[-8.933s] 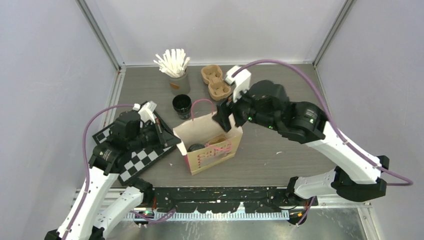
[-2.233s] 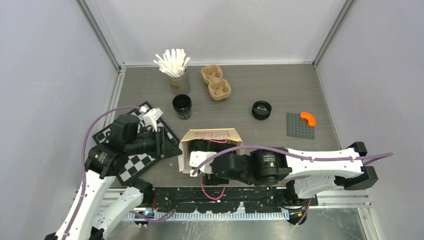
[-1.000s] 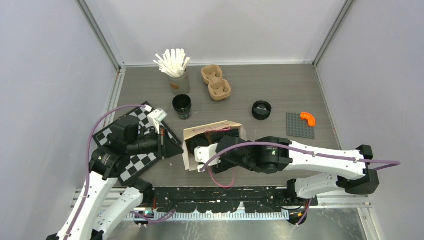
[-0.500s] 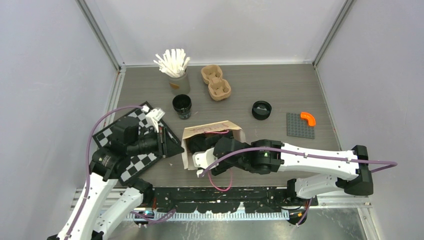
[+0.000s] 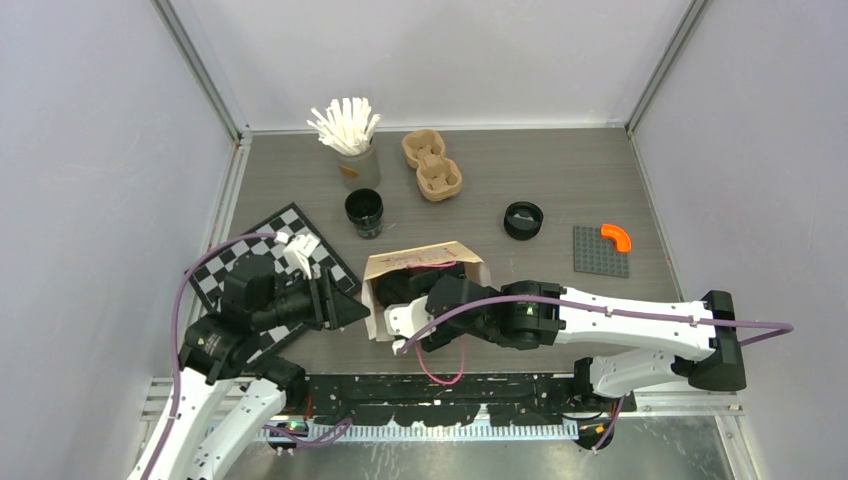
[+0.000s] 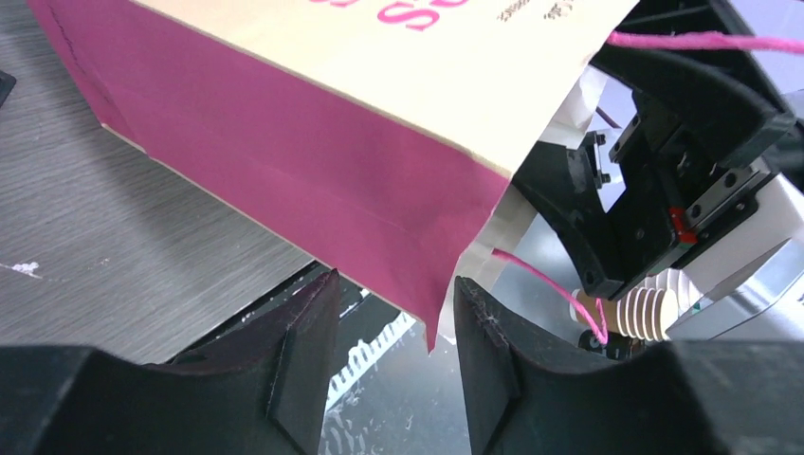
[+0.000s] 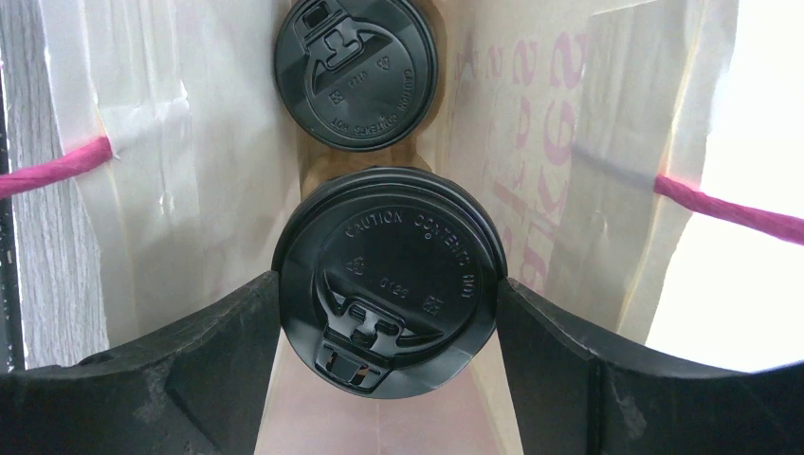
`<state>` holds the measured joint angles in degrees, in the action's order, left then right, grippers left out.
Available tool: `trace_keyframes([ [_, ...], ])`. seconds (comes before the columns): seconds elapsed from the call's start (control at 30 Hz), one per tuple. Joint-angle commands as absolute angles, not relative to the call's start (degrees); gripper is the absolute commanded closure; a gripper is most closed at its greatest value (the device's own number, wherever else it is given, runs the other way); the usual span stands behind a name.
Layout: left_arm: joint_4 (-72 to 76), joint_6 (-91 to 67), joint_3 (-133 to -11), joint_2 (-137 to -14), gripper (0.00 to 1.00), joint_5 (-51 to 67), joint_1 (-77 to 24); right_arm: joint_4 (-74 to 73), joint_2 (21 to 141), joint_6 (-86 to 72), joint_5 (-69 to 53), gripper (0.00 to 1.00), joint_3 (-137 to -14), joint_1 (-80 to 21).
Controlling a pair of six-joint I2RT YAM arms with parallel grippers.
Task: Pack the takeout coffee
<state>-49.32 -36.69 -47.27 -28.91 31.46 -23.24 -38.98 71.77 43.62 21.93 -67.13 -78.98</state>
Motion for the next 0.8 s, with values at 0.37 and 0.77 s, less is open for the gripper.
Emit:
trace_keyframes([
  [0.37, -40.80, -39.37, -45.87, -31.28, 0.76, 32.79, -23.29, -34.39, 68.22, 43.51, 21.38, 0.23, -63.12, -77.18],
  [0.77, -38.62, -39.43, -46.45, -32.98, 1.00, 37.29, -23.29, -27.49, 68.88, 50.60, 18.63, 0.24, -57.86, -74.84],
])
